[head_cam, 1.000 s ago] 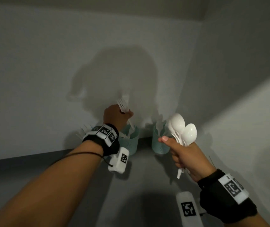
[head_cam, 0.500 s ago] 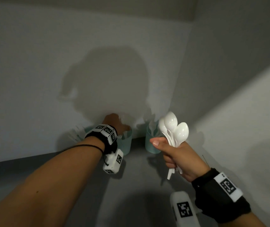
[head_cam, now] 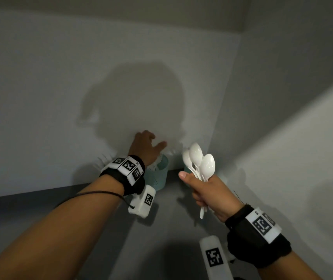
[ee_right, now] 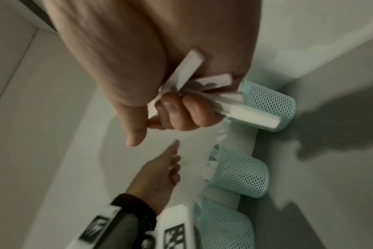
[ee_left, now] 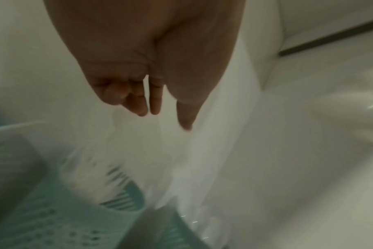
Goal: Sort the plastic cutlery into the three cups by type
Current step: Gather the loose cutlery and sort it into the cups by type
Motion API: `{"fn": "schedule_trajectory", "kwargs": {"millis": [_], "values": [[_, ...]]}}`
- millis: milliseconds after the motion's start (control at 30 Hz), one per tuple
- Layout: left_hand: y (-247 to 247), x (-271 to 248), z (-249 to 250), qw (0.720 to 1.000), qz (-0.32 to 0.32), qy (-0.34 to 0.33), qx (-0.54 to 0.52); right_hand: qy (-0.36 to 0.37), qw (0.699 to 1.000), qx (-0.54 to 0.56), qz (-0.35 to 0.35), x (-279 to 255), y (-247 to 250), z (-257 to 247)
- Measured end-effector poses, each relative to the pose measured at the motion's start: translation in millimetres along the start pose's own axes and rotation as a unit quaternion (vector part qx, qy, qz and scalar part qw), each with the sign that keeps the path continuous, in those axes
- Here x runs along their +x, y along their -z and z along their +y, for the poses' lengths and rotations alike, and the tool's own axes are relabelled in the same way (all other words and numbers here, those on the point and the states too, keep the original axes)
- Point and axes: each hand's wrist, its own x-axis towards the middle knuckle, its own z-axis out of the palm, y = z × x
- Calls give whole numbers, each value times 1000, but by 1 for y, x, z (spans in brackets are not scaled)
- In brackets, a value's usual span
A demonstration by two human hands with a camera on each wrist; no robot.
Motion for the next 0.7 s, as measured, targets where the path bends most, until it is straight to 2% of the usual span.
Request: {"fn": "schedule_trajectory", "kwargs": {"millis": [33,67,133,167,233,333,400,567,700], "values": [[4,-9,11,998,-3,-16,-61,8,1000,-13,13,2,0,2],[8,-20,22,989,-35,-18,-139,21,999,-27,29,6,-2,4],[17,-46,42,947,-150,11,-282,57,995,-67,53,13,-5,10],[19,-56,46,927,-197,6,-318,74,992,-91,55,16,-7,12],[21,-73,44,912,-246,-41,-325,109,983,-143,43,16,-13,13],[21,-85,36,924,-260,-120,-254,141,969,-201,28,17,-18,18],[18,-91,35,929,-247,-145,-233,147,964,-220,39,17,-18,20],[10,-96,31,924,-193,-142,-298,149,958,-244,27,14,-19,14],[13,-96,28,906,-189,-145,-349,157,950,-270,8,10,-19,13]]}}
